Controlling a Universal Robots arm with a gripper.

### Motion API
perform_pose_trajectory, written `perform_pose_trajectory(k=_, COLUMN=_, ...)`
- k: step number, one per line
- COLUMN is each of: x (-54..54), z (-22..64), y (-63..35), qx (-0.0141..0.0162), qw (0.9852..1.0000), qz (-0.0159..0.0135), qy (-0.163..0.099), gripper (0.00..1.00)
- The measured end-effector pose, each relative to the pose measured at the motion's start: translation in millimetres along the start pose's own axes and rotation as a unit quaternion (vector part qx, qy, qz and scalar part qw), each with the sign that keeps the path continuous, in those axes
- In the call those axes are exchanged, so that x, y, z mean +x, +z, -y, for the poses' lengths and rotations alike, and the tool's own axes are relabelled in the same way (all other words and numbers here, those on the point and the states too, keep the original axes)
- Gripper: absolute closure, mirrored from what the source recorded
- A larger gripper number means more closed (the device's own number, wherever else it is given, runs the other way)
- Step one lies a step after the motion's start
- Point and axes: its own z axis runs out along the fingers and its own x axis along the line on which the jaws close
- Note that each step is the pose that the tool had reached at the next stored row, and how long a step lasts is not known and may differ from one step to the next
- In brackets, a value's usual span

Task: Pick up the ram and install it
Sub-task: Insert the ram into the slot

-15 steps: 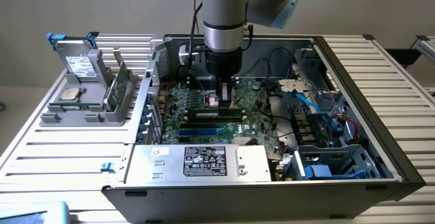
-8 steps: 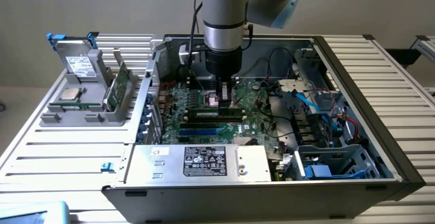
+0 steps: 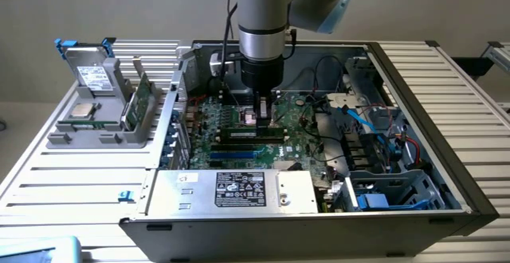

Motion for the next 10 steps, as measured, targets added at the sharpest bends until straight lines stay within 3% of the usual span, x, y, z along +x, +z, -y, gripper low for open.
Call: perform_pose_trajectory(k=10, x=-2.4, z=-0.8, y=1.1, qx=0.0007, qw=1.0, qz=-0.0005, qy=0.0, gripper=0.87)
